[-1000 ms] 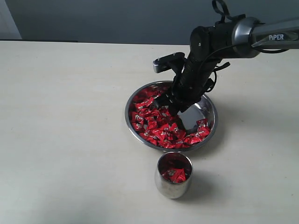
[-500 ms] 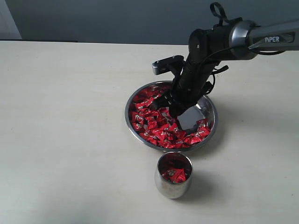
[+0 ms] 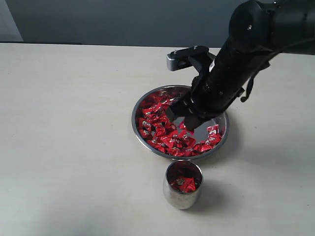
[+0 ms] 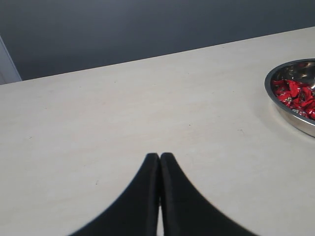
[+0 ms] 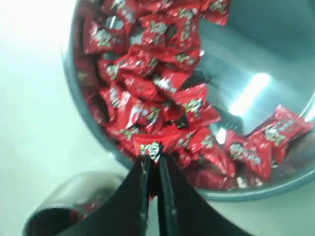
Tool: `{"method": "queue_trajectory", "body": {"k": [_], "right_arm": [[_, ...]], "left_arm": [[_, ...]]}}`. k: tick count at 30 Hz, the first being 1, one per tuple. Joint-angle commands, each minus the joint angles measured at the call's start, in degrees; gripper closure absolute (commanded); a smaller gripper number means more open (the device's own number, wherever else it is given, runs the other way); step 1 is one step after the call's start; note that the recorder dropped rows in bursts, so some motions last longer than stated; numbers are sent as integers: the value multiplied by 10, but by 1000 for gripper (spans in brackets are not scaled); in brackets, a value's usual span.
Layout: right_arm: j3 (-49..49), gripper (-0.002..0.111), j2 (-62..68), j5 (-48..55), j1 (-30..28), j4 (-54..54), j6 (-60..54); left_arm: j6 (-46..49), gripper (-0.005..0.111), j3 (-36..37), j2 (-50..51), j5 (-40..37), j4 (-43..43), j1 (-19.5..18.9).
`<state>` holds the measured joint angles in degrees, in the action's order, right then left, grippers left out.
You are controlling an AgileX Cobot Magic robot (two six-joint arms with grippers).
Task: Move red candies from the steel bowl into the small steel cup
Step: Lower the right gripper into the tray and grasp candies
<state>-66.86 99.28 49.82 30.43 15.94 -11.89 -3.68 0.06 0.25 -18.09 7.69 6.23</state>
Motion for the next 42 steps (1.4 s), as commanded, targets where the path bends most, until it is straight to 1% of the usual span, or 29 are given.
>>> {"method": "queue_trajectory", "body": {"k": [1,6,13,17,20,24,26,30,38,40,42], "right_arm": [[52,108,-50,14,24,24,-3],[87,108,-65,21,39,30,-3],[116,108,-65,25,40,96,-54],[122,108,-64,23,40,102,-59],[122,102,-64,23,40,102,-69],[122,79,-64,23,40,102,-79],[122,73,-64,23,40,102,-79],[122,73,-64,18,40,101,-80],[87,73,-64,-135,39,58,-75],[77,73,-61,-156,39,35,-52],[67,73,-49,-154,34,15,-25]], "left_arm": [[-2,106,-1,-2,4,-1,3],[-2,106,-1,-2,4,-1,3],[-2,106,-1,-2,4,-1,3],[-2,106,-1,-2,4,-1,3],[-2,106,-1,-2,4,-1,3],[-2,106,-1,-2,4,-1,3],[-2,106,-1,-2,4,-1,3],[-2,106,-1,-2,4,-1,3],[-2,106,-1,-2,4,-1,3],[-2,106,-1,-2,4,-1,3],[-2,106,-1,-2,4,-1,3]]}}
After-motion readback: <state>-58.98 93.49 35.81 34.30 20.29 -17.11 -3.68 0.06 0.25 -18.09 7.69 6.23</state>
